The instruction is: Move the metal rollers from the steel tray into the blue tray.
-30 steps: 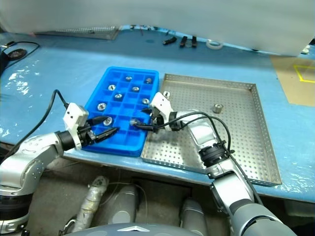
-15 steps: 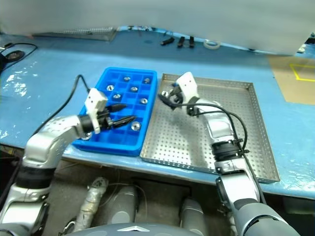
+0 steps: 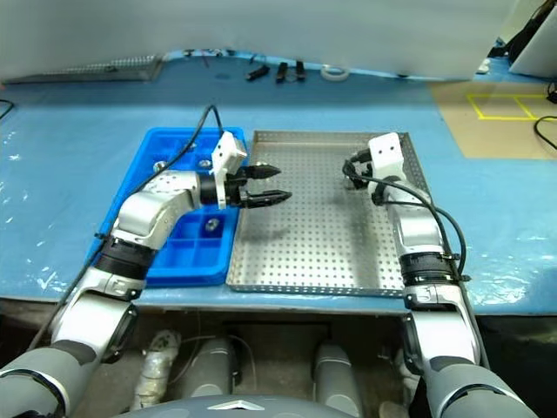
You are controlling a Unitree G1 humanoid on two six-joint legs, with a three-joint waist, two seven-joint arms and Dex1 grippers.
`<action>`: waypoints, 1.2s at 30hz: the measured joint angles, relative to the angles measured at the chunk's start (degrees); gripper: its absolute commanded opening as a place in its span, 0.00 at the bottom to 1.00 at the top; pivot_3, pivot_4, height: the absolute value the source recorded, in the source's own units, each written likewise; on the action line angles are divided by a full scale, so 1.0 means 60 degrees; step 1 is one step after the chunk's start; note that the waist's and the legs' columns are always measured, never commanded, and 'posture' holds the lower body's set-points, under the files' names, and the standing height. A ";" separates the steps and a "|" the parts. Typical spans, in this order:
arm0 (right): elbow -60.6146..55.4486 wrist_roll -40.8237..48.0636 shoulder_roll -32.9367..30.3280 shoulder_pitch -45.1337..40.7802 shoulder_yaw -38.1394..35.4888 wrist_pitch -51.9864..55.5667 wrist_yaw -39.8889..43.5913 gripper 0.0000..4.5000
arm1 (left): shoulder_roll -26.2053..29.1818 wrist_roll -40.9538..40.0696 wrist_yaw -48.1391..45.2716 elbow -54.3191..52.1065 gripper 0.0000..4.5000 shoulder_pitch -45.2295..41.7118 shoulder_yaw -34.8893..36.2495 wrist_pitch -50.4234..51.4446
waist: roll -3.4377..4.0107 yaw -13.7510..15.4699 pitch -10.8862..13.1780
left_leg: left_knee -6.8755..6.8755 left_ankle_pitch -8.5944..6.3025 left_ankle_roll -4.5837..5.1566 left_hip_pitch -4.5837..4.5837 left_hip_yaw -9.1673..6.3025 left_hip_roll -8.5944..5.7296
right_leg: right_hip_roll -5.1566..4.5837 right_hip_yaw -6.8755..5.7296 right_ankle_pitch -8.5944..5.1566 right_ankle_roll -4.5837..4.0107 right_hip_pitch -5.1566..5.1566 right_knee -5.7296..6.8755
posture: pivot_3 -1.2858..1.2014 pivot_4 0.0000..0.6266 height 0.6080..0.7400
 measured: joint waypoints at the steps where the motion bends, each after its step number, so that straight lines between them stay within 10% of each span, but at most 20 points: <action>1: 0.0211 -0.0061 0.0102 0.0055 0.0130 -0.0211 0.0037 0.87 | -0.0022 0.0039 -0.0023 0.0041 0.84 -0.0002 -0.0012 -0.0016 | 0.0000 -0.0023 0.0000 | 0.0002 0.0000 0.0002 -0.0002 0.0001 0.0000 | 0.0000 -0.0001 0.0000 -0.0002 0.0000 0.0000 | 0.47 0.24 1.00; 14: 0.3636 -0.0435 0.0677 -0.1061 0.0273 -0.1834 -0.0811 0.87 | 0.0248 0.0139 -0.0080 -0.0365 0.84 0.0202 0.0016 0.0177 | 0.0001 -0.0030 0.0000 | 0.0075 -0.0019 0.0043 -0.0010 0.0011 0.0004 | -0.0012 -0.0006 -0.0024 -0.0050 0.0033 0.0001 | 0.49 0.24 1.00; 21: 0.3652 -0.0328 0.0842 -0.1051 0.0272 -0.1956 -0.0587 0.43 | 0.0360 0.0134 0.0028 -0.0553 0.84 0.0399 0.0026 0.0329 | 0.0001 -0.0036 0.0000 | 0.0077 -0.0020 0.0045 -0.0009 0.0011 0.0007 | -0.0011 -0.0007 -0.0024 -0.0050 0.0034 0.0002 | 0.49 0.24 1.00; 36: -0.0454 0.0644 0.0999 -0.0495 0.0958 -0.0348 0.2241 0.40 | 0.1885 -0.0510 -0.0004 -0.2341 0.84 0.2178 0.1123 0.1198 | 0.0003 -0.0019 0.0002 | 0.0042 -0.0020 0.0042 -0.0006 0.0004 0.0022 | -0.0010 -0.0016 -0.0027 -0.0054 0.0024 -0.0011 | 0.56 0.24 1.00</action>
